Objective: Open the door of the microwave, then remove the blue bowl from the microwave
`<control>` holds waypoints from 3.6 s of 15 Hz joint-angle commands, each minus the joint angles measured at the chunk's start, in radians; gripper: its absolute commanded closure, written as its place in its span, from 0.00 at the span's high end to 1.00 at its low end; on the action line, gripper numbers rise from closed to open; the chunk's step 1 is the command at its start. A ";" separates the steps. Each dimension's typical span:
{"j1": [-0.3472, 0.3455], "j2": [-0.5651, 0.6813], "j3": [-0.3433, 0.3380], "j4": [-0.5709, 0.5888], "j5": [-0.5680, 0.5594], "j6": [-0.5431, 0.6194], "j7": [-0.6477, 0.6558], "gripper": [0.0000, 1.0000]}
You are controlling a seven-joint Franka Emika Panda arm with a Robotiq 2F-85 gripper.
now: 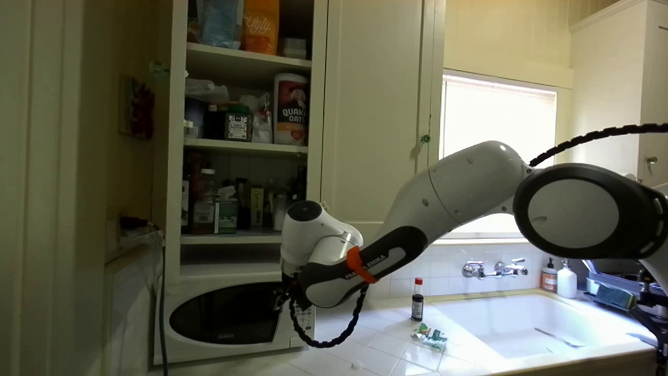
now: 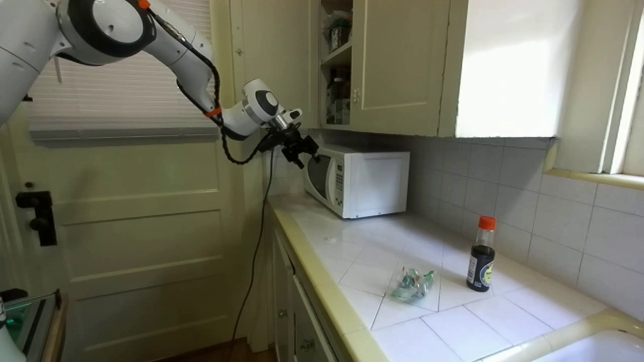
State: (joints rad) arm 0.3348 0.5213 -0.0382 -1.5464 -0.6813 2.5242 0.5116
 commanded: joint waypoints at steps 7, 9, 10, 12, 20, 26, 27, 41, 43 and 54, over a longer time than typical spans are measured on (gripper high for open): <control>0.159 0.253 -0.183 0.303 -0.107 -0.059 0.568 1.00; 0.169 0.294 -0.190 0.359 -0.110 -0.120 0.629 1.00; 0.171 0.314 -0.194 0.385 -0.113 -0.148 0.656 1.00; 0.169 0.343 -0.187 0.430 -0.109 -0.206 0.689 1.00; 0.177 0.375 -0.233 0.488 -0.080 -0.347 0.824 1.00; 0.169 0.380 -0.226 0.493 -0.063 -0.377 0.842 1.00; 0.172 0.373 -0.223 0.487 -0.059 -0.391 0.838 1.00; 0.117 0.304 -0.054 0.335 0.127 -0.501 0.572 1.00; 0.126 0.341 -0.074 0.384 0.088 -0.504 0.534 1.00; 0.178 0.461 -0.110 0.522 -0.077 -0.512 0.519 1.00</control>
State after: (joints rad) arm 0.5050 0.9931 -0.1324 -1.0130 -0.7441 2.0124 0.9988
